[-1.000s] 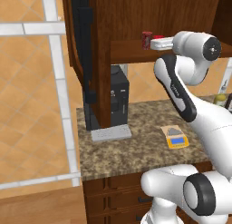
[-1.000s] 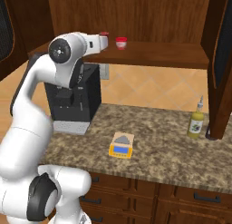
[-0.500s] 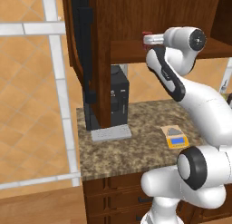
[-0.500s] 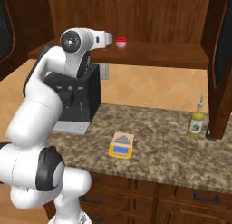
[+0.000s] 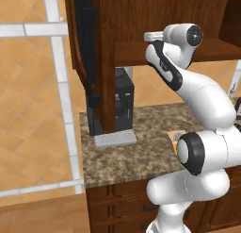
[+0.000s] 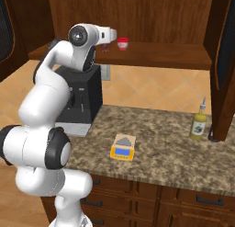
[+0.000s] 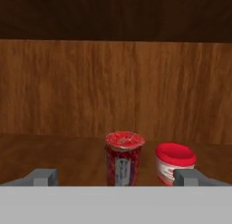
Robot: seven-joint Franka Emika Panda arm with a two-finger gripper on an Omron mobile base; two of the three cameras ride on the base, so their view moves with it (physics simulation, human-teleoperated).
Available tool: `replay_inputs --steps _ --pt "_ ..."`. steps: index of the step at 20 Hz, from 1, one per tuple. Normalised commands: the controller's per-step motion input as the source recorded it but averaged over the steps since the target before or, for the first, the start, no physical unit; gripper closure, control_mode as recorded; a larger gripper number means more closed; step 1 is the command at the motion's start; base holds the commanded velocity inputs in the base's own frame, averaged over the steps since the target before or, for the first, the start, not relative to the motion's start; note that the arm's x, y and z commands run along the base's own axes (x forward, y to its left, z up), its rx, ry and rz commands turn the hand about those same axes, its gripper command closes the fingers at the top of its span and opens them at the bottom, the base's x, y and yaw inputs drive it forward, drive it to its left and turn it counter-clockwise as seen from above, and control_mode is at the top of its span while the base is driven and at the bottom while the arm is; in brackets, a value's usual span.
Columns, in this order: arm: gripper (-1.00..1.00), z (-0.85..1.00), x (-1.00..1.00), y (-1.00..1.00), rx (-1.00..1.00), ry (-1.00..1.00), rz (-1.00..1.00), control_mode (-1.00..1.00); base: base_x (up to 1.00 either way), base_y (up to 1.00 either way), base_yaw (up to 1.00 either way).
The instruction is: Pick the yogurt and place it on the digital scale for weighing, and close the cabinet.
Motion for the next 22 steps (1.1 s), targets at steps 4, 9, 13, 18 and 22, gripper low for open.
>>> replay_inputs --steps 4,9,13,18,22 --pt "-1.0 -0.08 0.52 0.0 0.0 0.0 0.0 -1.0 0.0 0.0 0.0" --pt "-1.0 -0.11 0.38 0.0 0.0 0.0 0.0 -1.0 0.0 0.0 0.0" --pt "-1.0 -0.25 0.31 0.0 0.0 0.0 0.0 -1.0 0.0 0.0 0.0" --pt "-1.0 -0.32 0.26 0.0 0.0 0.0 0.0 -1.0 0.0 0.0 0.0" --pt "-1.0 -0.01 0.36 0.0 0.0 0.0 0.0 -1.0 0.0 0.0 0.0"
